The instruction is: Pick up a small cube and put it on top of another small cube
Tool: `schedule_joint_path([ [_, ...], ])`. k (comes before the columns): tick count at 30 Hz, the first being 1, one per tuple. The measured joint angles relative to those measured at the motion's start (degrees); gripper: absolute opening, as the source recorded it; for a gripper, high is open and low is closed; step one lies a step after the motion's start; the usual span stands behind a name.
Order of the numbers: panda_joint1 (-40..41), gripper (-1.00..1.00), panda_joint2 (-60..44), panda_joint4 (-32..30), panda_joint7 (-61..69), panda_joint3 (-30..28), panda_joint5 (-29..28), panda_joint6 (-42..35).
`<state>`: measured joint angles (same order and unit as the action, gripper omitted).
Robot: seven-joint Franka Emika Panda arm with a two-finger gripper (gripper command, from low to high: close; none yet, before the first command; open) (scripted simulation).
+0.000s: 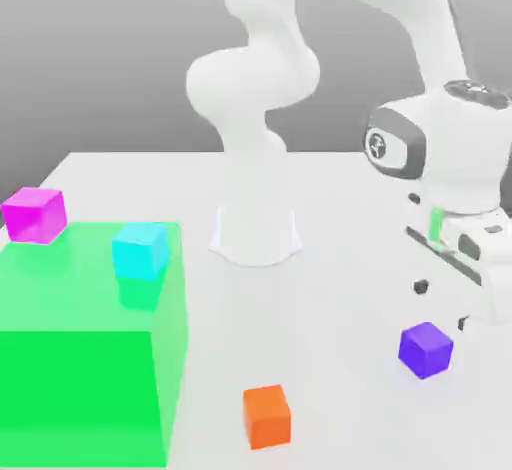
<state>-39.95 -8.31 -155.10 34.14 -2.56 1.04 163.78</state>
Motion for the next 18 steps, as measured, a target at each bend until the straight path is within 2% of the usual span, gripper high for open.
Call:
schedule_joint_path([
  [4, 0.69, 0.00, -7.44, 1.20, 0.73, 0.89, 0.41, 6.03],
  [5, 1.08, -1.00, -9.34, 1.51, 0.92, 1.34, 0.71, 7.54],
  [12, 1.19, -1.00, -9.80, 1.58, 0.95, 1.46, 0.71, 7.80],
  [18, 0.51, -1.00, 0.12, -0.22, 0.06, 0.51, -0.48, -0.23],
])
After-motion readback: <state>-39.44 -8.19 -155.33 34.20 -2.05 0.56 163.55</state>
